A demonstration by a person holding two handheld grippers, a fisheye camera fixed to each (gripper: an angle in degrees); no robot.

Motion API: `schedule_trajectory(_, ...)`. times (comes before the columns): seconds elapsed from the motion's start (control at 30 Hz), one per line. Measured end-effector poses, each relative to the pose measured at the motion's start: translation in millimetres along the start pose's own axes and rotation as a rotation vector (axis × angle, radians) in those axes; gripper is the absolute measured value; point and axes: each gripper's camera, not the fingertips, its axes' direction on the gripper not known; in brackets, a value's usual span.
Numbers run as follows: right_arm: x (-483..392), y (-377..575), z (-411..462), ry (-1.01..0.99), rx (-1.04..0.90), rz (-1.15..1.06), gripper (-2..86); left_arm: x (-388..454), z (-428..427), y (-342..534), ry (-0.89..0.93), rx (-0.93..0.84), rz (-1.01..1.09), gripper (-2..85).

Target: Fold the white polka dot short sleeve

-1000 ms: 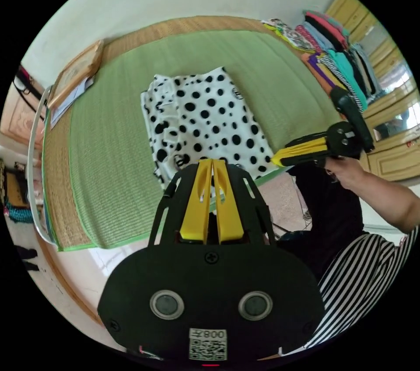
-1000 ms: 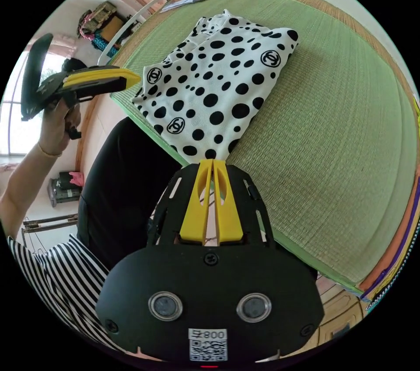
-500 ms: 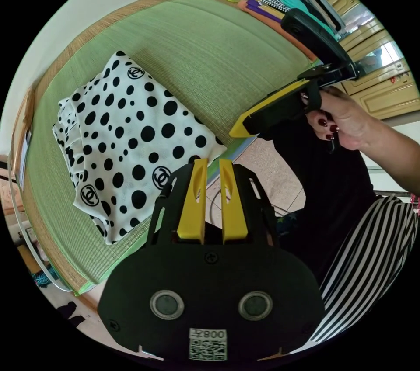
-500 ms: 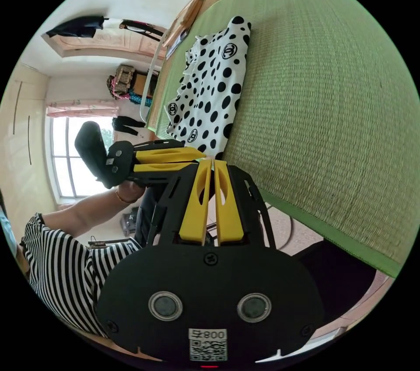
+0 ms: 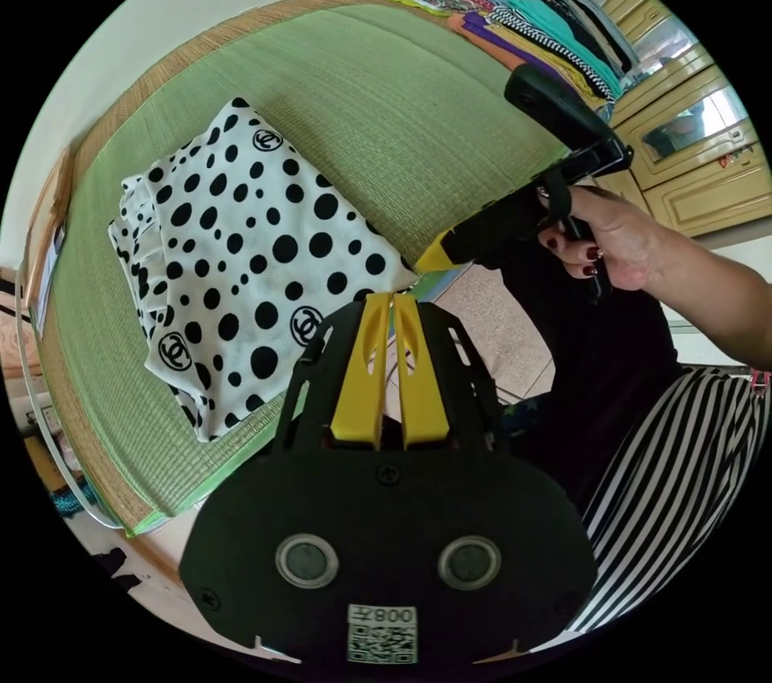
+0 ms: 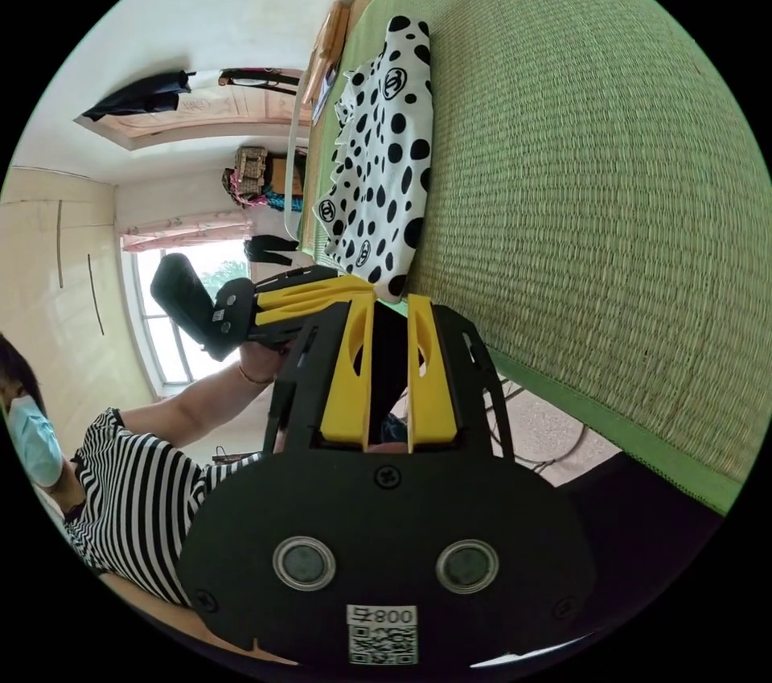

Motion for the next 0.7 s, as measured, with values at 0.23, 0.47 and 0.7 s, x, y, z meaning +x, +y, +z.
schedule_trajectory(0.23, 18.6, -4.7, -3.4, -0.09, 0.015, 0.066, 7.5, -9.9, -5.4, 26.1, 0.006, 0.009, 0.0, 0.6)
schedule_trajectory(0.47, 30.3, -9.2, -4.7, -0.132, 0.029, 0.109, 6.5, -31.4, -13.8, 59.6, 0.013, 0.021, -0.005, 0.6)
schedule_trajectory(0.7, 32.5, -13.1, -2.9, -0.126, 0.019, 0.117, 3.1, -66.5, -23.1, 98.7, 0.051, 0.027, -0.057, 0.6)
